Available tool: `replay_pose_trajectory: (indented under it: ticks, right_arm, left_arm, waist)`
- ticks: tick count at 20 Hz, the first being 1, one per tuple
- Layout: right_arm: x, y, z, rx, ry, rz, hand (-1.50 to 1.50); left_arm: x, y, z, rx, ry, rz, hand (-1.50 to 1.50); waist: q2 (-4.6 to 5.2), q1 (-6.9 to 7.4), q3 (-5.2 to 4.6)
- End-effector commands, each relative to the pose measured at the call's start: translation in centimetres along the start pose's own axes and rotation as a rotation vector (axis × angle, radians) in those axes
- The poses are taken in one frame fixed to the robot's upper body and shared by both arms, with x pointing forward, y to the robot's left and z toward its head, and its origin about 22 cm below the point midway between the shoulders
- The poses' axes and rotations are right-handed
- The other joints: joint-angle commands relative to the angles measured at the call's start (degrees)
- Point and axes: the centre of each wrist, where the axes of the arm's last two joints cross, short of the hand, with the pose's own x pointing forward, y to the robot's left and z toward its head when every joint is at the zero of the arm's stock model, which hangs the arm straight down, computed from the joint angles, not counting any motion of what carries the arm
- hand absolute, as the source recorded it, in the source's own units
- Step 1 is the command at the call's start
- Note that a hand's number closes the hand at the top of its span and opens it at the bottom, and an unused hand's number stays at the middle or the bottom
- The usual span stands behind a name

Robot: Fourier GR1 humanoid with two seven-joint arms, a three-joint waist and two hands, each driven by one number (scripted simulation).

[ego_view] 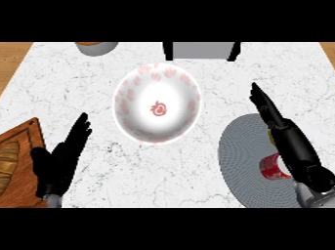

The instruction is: Pick the can from the placemat and place it in the bowl

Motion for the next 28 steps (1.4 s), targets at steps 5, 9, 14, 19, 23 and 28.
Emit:
replay_pose_trajectory:
  ticks: [5,9,14,19,23,28]
  right_arm:
    - [3.6,7.2,1.2,0.579,-0.236,-0.395,-1.50]
    - [2.9,4.1,3.7,0.225,-0.383,-0.053,-1.50]
    - [1.5,1.6,10.1,0.321,-0.485,0.009,-1.50]
    - [4.1,-3.8,10.7,0.352,-0.480,0.273,-1.50]
    - [7.2,-6.7,10.7,0.304,-0.373,0.455,-1.50]
    - [9.6,-10.8,9.9,0.437,-0.180,0.715,-1.50]
  left_arm:
    - [7.6,4.7,-2.2,0.147,-0.374,-0.038,0.00]
    - [8.4,8.5,-3.0,0.245,-0.400,0.004,0.00]
    - [7.8,9.9,-3.7,0.217,-0.432,-0.016,0.00]
    - [9.3,9.9,-4.6,0.211,-0.415,-0.001,0.00]
    - [7.9,10.9,-3.8,0.218,-0.411,0.003,0.00]
    - [8.7,10.9,-4.4,0.213,-0.421,0.003,0.00]
  waist:
    - [0.36,1.90,-0.40]
    - [0.07,-3.63,-0.56]
    - [0.31,-3.18,-0.56]
    - [0.22,-3.34,-0.65]
    - [0.25,-2.66,-0.73]
    - [0.29,-2.88,-0.76]
